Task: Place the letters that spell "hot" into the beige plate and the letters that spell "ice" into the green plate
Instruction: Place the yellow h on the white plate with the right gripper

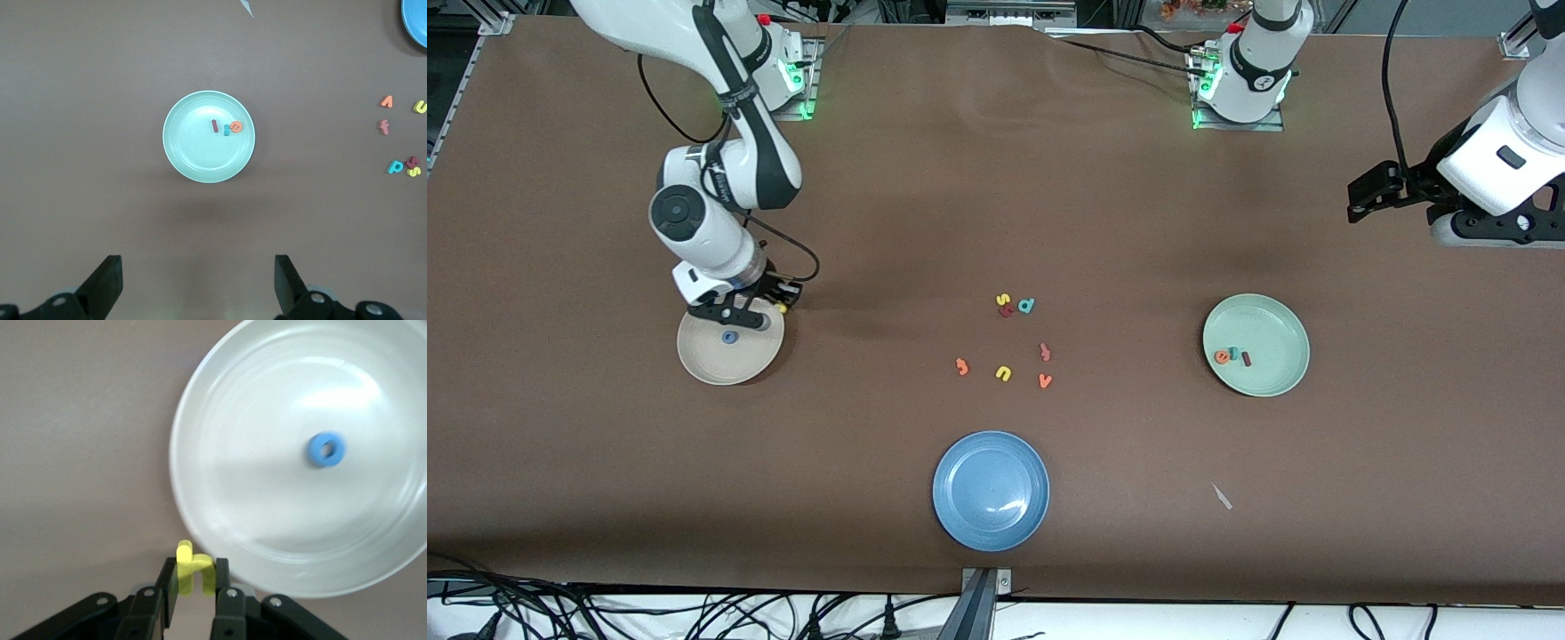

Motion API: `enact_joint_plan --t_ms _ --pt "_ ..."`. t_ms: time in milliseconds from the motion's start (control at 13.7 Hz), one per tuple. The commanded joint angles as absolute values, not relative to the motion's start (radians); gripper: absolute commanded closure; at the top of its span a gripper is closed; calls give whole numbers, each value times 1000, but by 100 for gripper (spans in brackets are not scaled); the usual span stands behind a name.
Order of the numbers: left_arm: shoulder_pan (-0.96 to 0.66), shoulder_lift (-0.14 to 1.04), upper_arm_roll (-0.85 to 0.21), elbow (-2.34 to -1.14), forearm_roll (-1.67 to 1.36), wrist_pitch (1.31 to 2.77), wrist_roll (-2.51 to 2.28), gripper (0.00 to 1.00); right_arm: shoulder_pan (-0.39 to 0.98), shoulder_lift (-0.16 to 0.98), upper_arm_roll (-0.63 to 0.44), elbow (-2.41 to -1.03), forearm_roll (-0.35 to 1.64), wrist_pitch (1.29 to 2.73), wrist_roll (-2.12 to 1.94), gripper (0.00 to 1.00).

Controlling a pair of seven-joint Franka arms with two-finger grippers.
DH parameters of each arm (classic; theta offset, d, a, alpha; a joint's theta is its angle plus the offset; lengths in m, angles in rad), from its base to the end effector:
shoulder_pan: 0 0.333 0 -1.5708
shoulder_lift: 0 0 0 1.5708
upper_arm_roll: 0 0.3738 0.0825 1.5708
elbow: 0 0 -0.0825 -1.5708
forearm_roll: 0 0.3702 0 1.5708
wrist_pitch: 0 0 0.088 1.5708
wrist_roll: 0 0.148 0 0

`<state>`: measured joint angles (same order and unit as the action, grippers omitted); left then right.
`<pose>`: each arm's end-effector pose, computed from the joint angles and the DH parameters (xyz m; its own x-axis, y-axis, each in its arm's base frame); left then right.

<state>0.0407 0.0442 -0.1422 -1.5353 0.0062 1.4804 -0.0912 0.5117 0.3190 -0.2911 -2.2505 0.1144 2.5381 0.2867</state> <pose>0.5401 -0.0521 0.6263 0.9951 -0.0097 -0.0981 -0.0107 -0.9999 -0.0089 0.5361 0.1219 0.2520 0.9891 -0.1473 -0.0052 -0.1470 -0.9887 0.0293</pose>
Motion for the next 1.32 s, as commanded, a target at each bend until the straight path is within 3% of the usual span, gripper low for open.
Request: enact_joint_plan --t_ms 0,73,146,292,439,804,1243 --pt "43 34 -140 -1528 -6 1463 -75 0 512 351 -351 -2208 106 2516 164 96" --pt "43 32 -140 -1528 -6 1463 -75 0 509 368 -370 -2197 106 2516 131 94" --pt "43 32 -140 -1528 -6 1463 -75 0 494 385 -376 -2185 106 2519 105 82" --pt "43 32 -140 -1528 -6 1463 -75 0 479 416 -374 -2136 121 2516 112 0" --pt "41 32 -140 -1528 -6 1463 -75 0 494 407 -356 -2109 126 2496 176 0" --pt "43 32 -140 -1528 -6 1463 -75 0 509 443 -264 -1840 126 2177 322 0" --pt "43 32 -140 -1528 -6 1463 -75 0 532 622 -78 -1582 117 2155 339 0"
